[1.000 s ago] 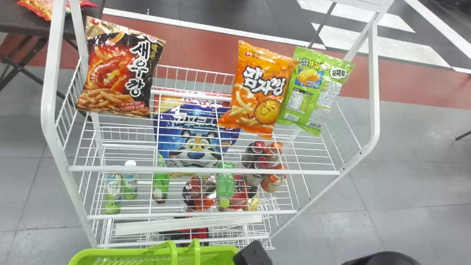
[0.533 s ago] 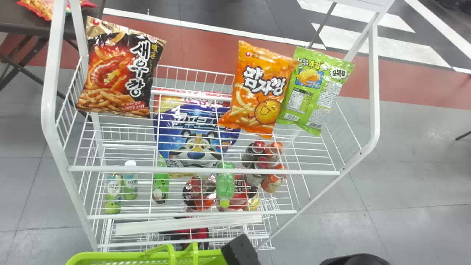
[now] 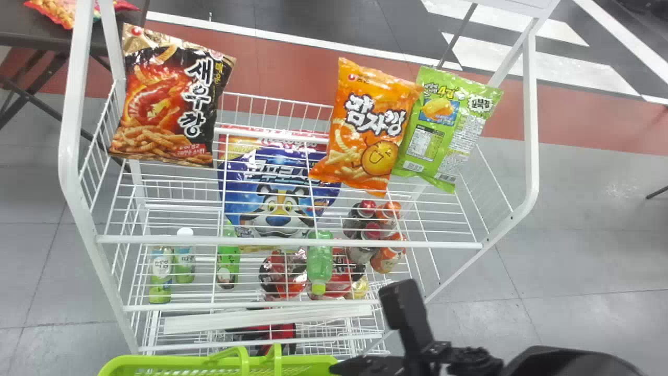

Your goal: Hold basket handle with left hand then pick Saewookkang with right hand and place into basket

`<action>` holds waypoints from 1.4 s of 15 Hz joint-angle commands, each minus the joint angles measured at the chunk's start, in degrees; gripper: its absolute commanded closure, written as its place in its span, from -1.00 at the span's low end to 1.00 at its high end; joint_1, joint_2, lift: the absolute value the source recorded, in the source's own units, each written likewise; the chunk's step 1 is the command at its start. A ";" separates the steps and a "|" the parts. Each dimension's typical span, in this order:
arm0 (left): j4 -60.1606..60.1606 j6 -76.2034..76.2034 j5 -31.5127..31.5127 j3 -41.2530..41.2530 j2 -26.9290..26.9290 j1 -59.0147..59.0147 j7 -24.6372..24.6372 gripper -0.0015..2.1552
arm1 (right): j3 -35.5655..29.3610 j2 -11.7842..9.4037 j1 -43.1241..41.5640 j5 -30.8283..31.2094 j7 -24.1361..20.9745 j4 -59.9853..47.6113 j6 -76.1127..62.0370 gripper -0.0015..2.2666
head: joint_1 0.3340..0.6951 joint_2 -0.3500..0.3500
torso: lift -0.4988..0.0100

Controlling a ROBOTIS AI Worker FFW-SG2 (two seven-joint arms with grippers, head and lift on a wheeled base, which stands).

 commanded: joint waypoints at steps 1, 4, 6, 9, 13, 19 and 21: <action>0.16 -0.16 0.00 0.22 -0.15 -0.04 -0.03 0.69 | -5.65 2.68 3.28 -1.09 -0.01 -3.98 -8.54 -0.93 | 1.00 -1.00 | 0.89; 0.51 -0.51 0.09 0.31 -0.24 -0.04 0.06 0.69 | -7.32 5.14 5.74 0.66 -0.72 -4.16 -26.12 -0.93 | 1.00 -1.00 | 0.89; 1.21 -1.39 0.26 0.31 -0.24 -0.04 -0.03 0.69 | -6.88 6.55 6.88 2.51 -0.89 -1.88 -37.02 -0.93 | 1.00 -1.00 | 0.89; 2.18 -2.45 0.53 0.31 -0.41 -0.04 -0.47 0.69 | -5.30 7.51 8.20 6.73 -1.24 1.38 -51.26 -0.93 | 1.00 -1.00 | 0.89; 3.59 -4.03 0.88 0.40 -0.33 0.05 -1.08 0.69 | -5.13 8.39 8.64 9.98 -3.00 2.87 -60.75 -0.92 | 1.00 -1.00 | 0.89; 4.11 -4.03 2.11 0.93 -0.33 -0.04 -1.78 0.69 | -1.96 9.36 9.08 16.40 -4.58 4.54 -69.19 -0.92 | 1.00 -1.00 | 0.89; 4.11 -4.03 2.55 1.10 -0.24 -0.04 -2.22 0.69 | -1.96 9.80 9.25 16.31 -4.58 4.45 -69.01 -0.92 | 1.00 -1.00 | 0.89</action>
